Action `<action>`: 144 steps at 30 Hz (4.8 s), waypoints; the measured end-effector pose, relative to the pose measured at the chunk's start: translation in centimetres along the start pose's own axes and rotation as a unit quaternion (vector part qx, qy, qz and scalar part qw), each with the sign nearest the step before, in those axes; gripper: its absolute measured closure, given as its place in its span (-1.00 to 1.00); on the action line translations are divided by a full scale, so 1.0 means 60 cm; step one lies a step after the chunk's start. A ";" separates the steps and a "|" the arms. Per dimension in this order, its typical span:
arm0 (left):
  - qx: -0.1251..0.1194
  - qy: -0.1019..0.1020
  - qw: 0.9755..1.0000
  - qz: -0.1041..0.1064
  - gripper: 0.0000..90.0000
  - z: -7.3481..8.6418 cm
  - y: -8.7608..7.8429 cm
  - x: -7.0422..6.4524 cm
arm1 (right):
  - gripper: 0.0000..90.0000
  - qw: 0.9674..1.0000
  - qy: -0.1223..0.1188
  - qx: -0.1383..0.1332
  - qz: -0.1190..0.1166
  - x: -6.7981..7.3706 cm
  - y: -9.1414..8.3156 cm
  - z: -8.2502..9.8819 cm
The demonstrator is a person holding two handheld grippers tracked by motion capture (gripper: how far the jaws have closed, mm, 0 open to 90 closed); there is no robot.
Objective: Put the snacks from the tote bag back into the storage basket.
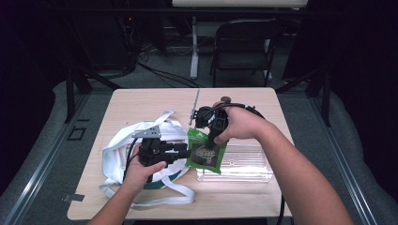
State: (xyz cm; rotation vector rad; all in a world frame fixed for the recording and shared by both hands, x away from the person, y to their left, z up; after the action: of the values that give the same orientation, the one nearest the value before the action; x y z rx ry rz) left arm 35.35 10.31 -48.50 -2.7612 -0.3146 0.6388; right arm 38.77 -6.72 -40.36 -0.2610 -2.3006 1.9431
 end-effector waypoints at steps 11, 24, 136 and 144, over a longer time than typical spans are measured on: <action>-0.007 0.001 1.000 -0.012 0.30 -0.002 -0.007 0.006 | 0.65 1.000 0.010 0.001 0.023 -0.012 -0.012 0.024; -0.009 -0.014 0.999 -0.031 0.28 -0.001 -0.021 0.023 | 0.65 0.998 0.010 0.010 0.055 -0.028 -0.025 0.043; -0.025 -0.041 0.996 -0.073 0.25 0.008 -0.053 0.062 | 0.18 0.979 -0.032 0.041 0.197 -0.127 0.138 0.032; -0.027 -0.042 0.996 -0.074 0.25 0.008 -0.053 0.063 | 0.06 0.980 -0.015 0.032 0.193 -0.128 0.132 0.033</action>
State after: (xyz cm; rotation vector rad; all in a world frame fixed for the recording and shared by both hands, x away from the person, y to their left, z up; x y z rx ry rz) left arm 37.99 14.43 -49.38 -2.7336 -0.5579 0.7174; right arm 46.31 -8.91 -48.35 -0.7255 -2.3381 2.1989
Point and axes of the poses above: each handheld gripper's, and its own axes: y roughly forward along the jaws, z roughly out of its underside, x roughly to its left, the point moved 4 cm from there along y, roughly forward along the jaws, and after that the axes turned 5 degrees about z, right-handed, at the moved point
